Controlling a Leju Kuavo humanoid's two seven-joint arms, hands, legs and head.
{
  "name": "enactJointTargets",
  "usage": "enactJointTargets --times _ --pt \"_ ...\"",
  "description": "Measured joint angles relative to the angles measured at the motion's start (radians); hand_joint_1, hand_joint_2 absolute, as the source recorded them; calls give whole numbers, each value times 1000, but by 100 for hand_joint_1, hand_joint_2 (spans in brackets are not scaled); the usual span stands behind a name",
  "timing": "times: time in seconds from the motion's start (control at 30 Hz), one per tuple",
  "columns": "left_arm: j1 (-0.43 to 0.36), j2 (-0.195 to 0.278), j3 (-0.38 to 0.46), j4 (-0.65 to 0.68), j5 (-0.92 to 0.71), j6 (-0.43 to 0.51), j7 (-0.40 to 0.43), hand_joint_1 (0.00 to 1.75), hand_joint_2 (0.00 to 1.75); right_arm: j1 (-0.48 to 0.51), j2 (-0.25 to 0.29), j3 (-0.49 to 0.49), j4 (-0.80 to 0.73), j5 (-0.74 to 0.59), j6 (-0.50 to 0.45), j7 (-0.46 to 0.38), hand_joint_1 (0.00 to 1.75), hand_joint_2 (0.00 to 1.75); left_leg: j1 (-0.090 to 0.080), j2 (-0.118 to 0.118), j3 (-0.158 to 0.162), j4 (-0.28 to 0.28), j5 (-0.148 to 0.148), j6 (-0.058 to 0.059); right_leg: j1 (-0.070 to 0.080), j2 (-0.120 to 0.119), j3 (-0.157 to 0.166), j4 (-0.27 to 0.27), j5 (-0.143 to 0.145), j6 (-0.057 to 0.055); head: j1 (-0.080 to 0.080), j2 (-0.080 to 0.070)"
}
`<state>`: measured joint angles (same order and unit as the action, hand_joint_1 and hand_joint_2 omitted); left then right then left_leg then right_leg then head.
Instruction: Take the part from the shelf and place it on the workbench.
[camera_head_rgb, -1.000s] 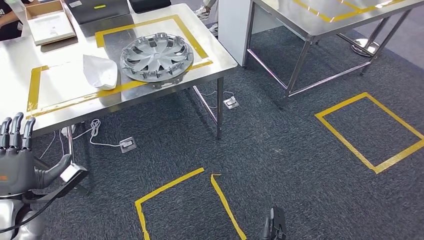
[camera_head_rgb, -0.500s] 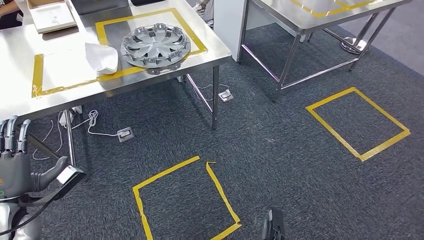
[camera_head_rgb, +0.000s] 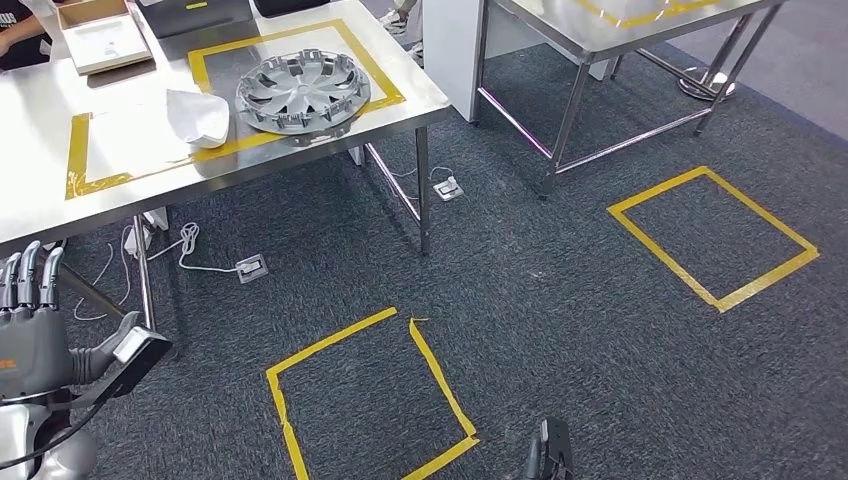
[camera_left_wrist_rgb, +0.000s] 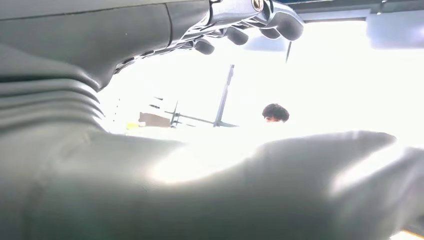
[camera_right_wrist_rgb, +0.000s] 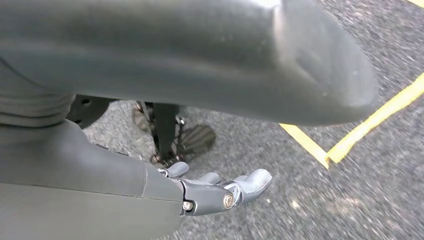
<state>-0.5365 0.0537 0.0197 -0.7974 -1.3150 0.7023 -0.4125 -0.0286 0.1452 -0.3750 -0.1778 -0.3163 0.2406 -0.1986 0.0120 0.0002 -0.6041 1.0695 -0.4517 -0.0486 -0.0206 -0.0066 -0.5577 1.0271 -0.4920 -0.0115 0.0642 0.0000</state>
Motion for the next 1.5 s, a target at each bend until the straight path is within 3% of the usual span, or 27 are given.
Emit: enactJointTargets --times 0.07,0.2,0.23,0.47,0.6,0.87,1.0,1.5 --pt "-3 0 -4 10 -7 0 16 0 175 -1 0 0 0 -6 7 8 0 0 -5 -3 21 -41 -4 10 1 1 -6 1 4 12 0 0" --pt "-3 1 -8 25 -17 0 41 0 175 0 0 0 0 -13 10 7 0 0 -6 -3 14 -49 1 23 3 4 -9 -5 13 -2 6 0" --pt "-3 2 -8 28 -17 0 44 0 175 -1 0 0 0 -14 10 6 0 0 -7 -3 13 -48 2 26 3 4 -8 -8 15 0 7 0" --pt "-3 3 -15 39 -18 0 53 0 175 -1 0 -1 0 -17 10 5 0 0 -10 -1 4 -45 7 42 0 4 -11 -18 27 25 6 0" --pt "-3 3 -16 44 -18 0 54 0 175 -1 0 -2 0 -18 10 5 0 175 -11 0 2 -45 10 44 0 4 -14 -18 31 32 6 0" --pt "47 -2 -16 111 123 -58 87 0 175 15 -9 10 -7 5 -6 11 0 175 -10 0 2 -46 14 40 1 4 -17 -16 32 33 6 0" --pt "105 -6 -16 142 233 -117 116 0 0 30 -19 32 -18 34 -27 28 0 0 -9 0 1 -46 14 40 1 4 -18 -15 32 33 6 0" --pt "340 -22 -16 237 656 -343 231 0 0 88 -62 145 -86 144 -109 94 0 0 -9 0 -1 -47 14 40 1 4 -19 -15 31 33 6 0"
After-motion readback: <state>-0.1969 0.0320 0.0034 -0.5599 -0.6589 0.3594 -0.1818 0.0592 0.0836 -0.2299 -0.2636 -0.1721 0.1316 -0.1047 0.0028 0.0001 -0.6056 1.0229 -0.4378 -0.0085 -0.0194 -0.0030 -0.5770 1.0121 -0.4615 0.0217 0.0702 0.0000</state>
